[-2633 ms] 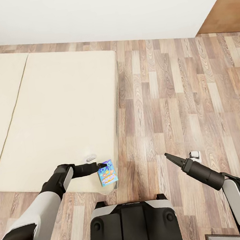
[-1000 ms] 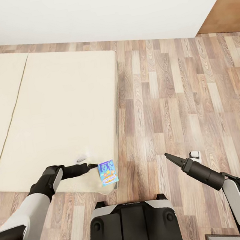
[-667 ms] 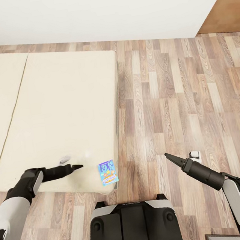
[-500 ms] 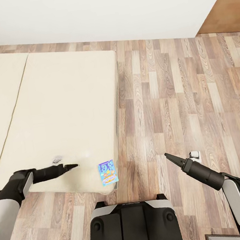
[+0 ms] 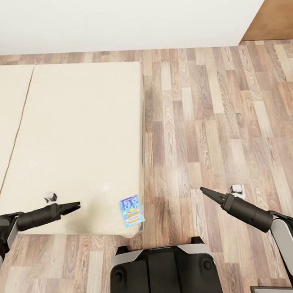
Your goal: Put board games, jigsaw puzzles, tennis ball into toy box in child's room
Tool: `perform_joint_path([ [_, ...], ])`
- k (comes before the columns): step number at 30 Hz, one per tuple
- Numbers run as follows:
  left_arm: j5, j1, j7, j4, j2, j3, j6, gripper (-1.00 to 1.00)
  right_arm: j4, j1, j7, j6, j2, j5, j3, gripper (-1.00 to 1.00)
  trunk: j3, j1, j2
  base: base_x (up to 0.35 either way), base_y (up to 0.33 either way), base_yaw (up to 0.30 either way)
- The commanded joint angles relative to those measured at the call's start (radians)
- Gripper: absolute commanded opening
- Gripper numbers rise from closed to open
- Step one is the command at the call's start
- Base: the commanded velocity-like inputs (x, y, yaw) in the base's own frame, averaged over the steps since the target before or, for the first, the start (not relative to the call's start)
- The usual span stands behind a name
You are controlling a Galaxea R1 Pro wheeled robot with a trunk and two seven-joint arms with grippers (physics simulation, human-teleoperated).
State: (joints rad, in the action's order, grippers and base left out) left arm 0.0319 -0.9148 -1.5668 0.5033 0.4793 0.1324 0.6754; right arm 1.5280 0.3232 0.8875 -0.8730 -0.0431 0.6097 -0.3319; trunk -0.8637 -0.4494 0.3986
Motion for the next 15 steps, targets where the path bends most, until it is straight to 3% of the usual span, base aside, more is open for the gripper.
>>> perform_joint_path([
  [1, 0.004, 0.0, -0.004, 0.0, 0.008, 0.001, 0.012, 1.0, 0.0, 0.0, 0.002, -0.005, 0.001, 0.0, -0.001, 1.0, -0.001, -0.001, 0.001, 0.0, 0.0, 0.0],
  [8, 0.081, 0.002, -0.004, -0.002, 0.039, 0.01, 0.018, 1.0, 0.0, 0.0, 0.002, -0.004, 0.0, -0.001, -0.001, 1.0, -0.001, -0.001, 0.001, 0.0, 0.0, 0.0],
  [15, 0.096, 0.002, -0.004, -0.002, 0.039, 0.011, 0.018, 1.0, 0.0, 0.0, 0.0, -0.003, 0.004, -0.001, 0.0, 1.0, -0.001, -0.001, 0.001, 0.0, 0.0, 0.0],
])
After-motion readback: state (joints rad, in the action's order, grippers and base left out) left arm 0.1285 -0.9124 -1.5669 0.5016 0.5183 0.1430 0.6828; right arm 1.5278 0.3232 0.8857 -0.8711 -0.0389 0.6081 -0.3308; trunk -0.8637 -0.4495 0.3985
